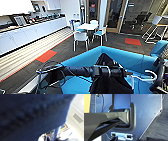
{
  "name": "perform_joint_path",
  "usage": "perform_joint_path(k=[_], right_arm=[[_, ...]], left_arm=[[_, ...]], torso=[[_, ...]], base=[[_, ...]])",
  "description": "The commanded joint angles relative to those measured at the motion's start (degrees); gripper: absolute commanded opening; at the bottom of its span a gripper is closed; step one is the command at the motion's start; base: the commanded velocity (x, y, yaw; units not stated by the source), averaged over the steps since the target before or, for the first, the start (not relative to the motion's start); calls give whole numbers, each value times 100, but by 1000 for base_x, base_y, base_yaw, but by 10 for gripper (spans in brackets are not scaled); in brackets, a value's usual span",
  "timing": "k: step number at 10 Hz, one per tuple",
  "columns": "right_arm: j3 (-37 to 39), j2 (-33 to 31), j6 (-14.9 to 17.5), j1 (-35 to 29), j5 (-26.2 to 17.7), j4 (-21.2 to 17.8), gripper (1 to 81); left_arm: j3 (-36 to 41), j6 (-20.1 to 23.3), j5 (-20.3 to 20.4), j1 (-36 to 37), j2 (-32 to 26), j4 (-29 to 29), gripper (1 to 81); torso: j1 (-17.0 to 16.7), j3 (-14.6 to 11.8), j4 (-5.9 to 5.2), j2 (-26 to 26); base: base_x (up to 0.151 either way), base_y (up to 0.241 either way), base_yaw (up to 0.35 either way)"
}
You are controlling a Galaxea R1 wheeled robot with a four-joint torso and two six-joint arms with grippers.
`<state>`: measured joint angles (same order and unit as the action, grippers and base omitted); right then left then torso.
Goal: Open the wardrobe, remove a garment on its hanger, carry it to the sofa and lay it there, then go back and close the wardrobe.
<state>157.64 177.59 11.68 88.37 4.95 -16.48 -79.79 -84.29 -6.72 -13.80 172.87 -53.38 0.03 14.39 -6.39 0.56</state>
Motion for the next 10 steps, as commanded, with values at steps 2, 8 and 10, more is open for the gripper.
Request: perform_joint_path(k=[2,8,10], right_arm=[[-76,130,45,-122,-425,13,811],[-76,130,45,-113,-425,5,811],[-76,130,45,-113,-425,5,811]], left_arm=[[-55,61,-40,690,222,-287,10],[-547,123,-242,514,600,-480,10],[-932,123,-234,400,538,-594,10]], torso=[[0,226,0,0],[7,596,-2,-7],[5,614,-2,-7]], base=[[0,0,0],[0,0,0],[0,0,0]])
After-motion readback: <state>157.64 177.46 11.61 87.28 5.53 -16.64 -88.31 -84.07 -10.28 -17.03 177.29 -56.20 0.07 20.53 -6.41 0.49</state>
